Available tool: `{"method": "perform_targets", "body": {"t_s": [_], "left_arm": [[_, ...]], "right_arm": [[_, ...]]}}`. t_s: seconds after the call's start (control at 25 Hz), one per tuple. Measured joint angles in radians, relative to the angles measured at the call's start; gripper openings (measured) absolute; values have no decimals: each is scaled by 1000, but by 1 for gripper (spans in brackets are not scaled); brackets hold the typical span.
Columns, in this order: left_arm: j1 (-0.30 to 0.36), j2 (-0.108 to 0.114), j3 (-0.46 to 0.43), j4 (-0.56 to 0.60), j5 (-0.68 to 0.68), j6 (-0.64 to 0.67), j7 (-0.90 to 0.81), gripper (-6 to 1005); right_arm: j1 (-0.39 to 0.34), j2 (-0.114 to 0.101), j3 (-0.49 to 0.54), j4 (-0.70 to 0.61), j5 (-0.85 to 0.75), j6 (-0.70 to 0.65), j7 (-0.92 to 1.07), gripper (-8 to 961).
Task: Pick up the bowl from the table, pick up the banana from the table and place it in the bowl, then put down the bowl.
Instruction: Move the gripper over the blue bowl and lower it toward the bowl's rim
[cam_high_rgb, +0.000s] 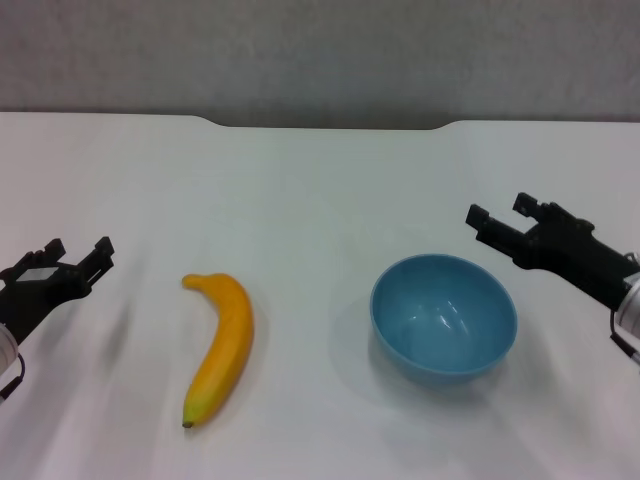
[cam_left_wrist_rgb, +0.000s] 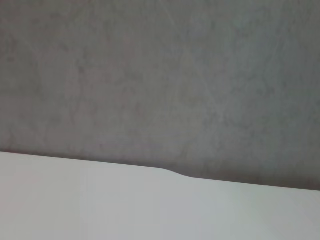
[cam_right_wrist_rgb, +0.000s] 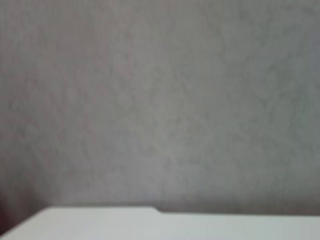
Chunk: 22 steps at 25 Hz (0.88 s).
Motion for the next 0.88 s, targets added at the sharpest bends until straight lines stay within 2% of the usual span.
{"method": "perform_targets", "body": {"t_s": [0.08,0.2,0.24,0.28,0.36,0.4,0.44,0.52,0.56,0.72,0.76,0.88], "left_arm": [[4,0,0,0,0,0,3,738],[8,0,0,0,0,2,5,738],[7,0,0,0,0,2,5,738],[7,0,0,0,1,2,6,738],[6,0,0,0,1,3,6,738],[5,0,0,0,1,3,6,738],[5,0,0,0,1,3,6,738],[3,0,0,0,2,3,6,738],[2,0,0,0,2,3,6,738],[1,-2,0,0,2,4,7,738],[0,-2,0,0,2,4,7,738],[-12,-3,0,0,2,3,7,738]], "right_arm": [[-3,-11,30,-83,-142,-70,107,868],[-10,-15,97,-209,-413,-141,329,867],[-16,-14,159,-302,-638,-151,514,866],[-16,-14,159,-302,-638,-151,514,866],[-19,-9,216,-391,-868,-147,697,865],[-17,5,268,-486,-1097,-129,879,865],[-17,5,268,-486,-1097,-129,879,864],[-10,18,310,-569,-1292,-92,1042,864],[13,17,338,-601,-1414,-39,1186,863],[130,13,433,-572,-1634,109,1391,862],[130,13,433,-572,-1634,109,1391,861],[238,14,509,-500,-1828,199,1490,860]]}}
